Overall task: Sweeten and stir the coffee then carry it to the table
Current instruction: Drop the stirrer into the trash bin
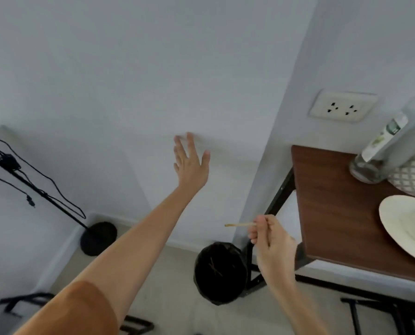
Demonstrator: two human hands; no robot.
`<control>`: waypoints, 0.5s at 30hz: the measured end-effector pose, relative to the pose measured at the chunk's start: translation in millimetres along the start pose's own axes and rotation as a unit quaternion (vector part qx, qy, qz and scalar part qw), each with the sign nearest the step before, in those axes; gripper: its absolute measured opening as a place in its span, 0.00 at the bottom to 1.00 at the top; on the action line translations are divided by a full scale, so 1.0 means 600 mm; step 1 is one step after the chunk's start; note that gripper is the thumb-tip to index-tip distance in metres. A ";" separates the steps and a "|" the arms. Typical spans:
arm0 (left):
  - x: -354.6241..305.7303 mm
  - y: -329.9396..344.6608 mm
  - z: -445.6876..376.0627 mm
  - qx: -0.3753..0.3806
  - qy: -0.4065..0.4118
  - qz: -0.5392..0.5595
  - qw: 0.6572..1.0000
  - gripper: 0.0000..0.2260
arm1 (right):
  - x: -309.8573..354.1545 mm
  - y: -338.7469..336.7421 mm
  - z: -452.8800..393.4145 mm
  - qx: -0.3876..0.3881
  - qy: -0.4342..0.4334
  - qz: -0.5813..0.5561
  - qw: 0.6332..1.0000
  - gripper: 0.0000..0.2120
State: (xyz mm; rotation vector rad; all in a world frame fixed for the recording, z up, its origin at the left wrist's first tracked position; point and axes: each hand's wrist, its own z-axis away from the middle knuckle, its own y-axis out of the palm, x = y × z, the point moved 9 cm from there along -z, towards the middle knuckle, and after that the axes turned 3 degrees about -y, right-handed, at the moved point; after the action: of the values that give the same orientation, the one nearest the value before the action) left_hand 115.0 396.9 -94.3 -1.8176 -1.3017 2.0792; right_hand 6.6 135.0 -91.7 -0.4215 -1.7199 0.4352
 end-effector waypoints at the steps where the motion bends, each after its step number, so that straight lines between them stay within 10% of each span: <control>1: 0.004 0.009 -0.003 0.009 0.002 0.002 1.000 0.32 | -0.026 0.028 0.002 0.015 0.017 0.024 0.999 0.15; 15: 0.010 0.032 -0.006 0.010 0.007 0.033 0.999 0.34 | -0.157 0.156 -0.006 0.096 0.117 0.100 0.983 0.12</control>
State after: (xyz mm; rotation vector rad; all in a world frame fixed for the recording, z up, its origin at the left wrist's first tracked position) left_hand 124.7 389.8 -110.7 -1.8882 -1.2293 2.0989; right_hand 31.4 168.6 -217.8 -0.4858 -1.3999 0.6647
